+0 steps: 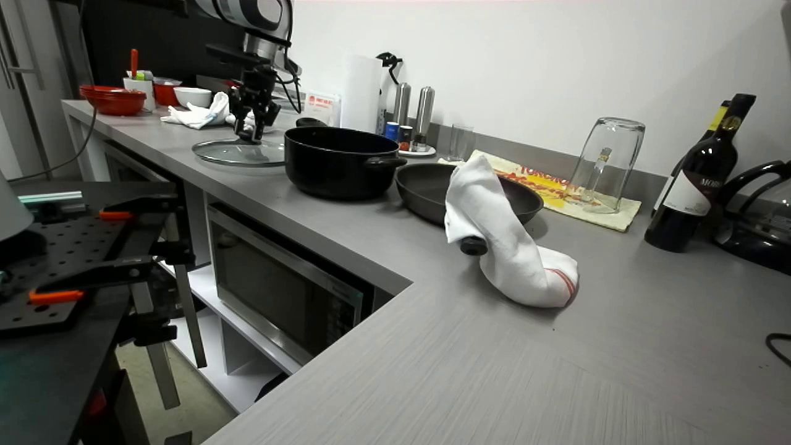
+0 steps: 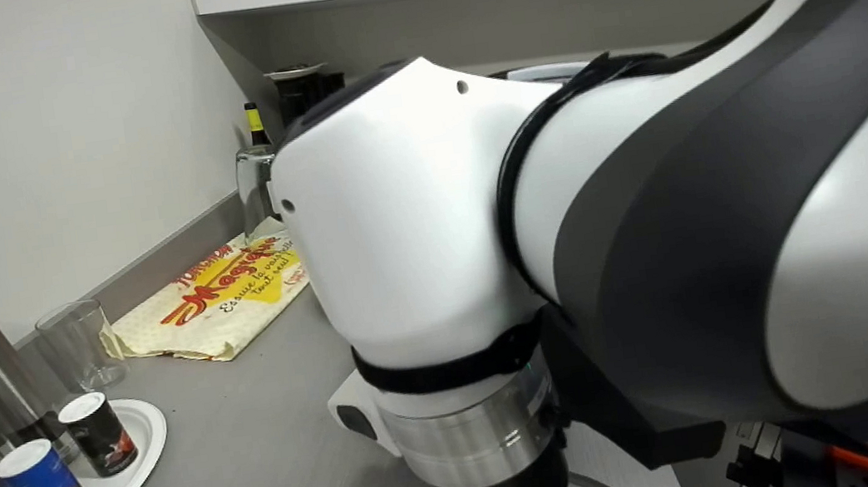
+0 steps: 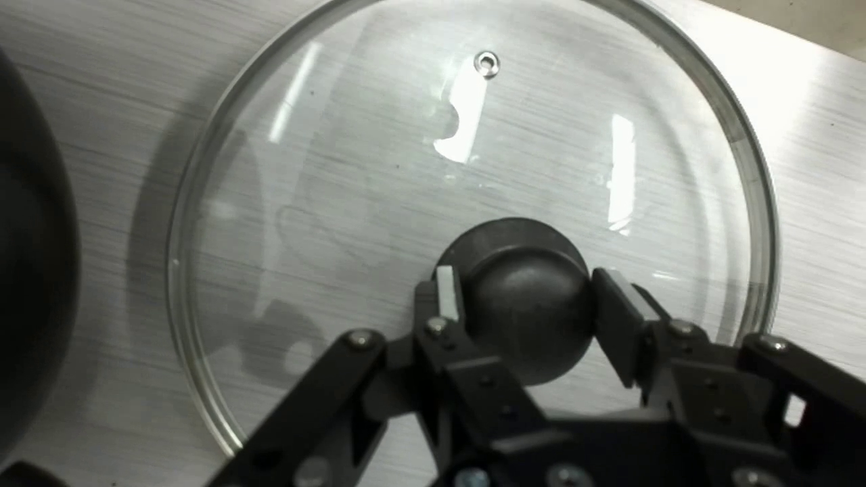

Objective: Pick up the lid, and then place it on the pot

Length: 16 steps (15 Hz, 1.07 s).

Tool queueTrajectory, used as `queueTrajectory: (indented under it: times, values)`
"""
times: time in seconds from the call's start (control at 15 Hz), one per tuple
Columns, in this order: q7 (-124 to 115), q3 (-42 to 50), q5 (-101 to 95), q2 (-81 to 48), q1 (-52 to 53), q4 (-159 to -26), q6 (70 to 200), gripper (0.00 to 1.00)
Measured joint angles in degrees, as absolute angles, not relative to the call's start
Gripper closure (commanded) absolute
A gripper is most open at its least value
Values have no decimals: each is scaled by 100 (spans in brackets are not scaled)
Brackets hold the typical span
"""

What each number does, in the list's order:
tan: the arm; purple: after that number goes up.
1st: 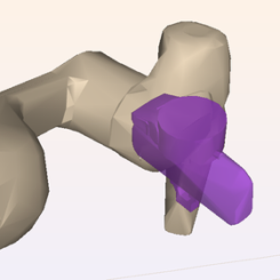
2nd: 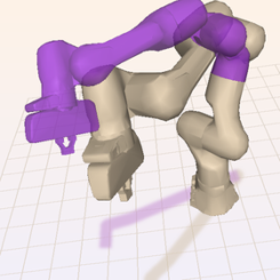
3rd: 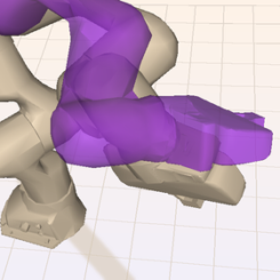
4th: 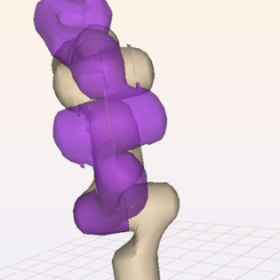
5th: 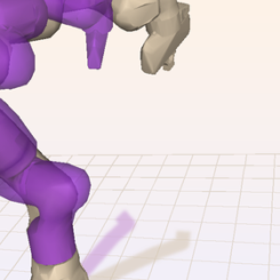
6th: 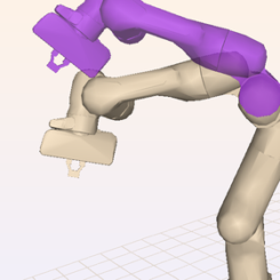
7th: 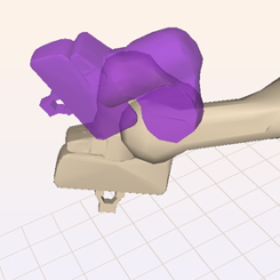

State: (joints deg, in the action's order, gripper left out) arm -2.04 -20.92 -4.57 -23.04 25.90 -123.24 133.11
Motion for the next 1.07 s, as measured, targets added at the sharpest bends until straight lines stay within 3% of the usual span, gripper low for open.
queueTrajectory:
  times: [1.07]
  values:
    - [-234, -2102, -228, -902, 2425, -13501, 13311, 75]
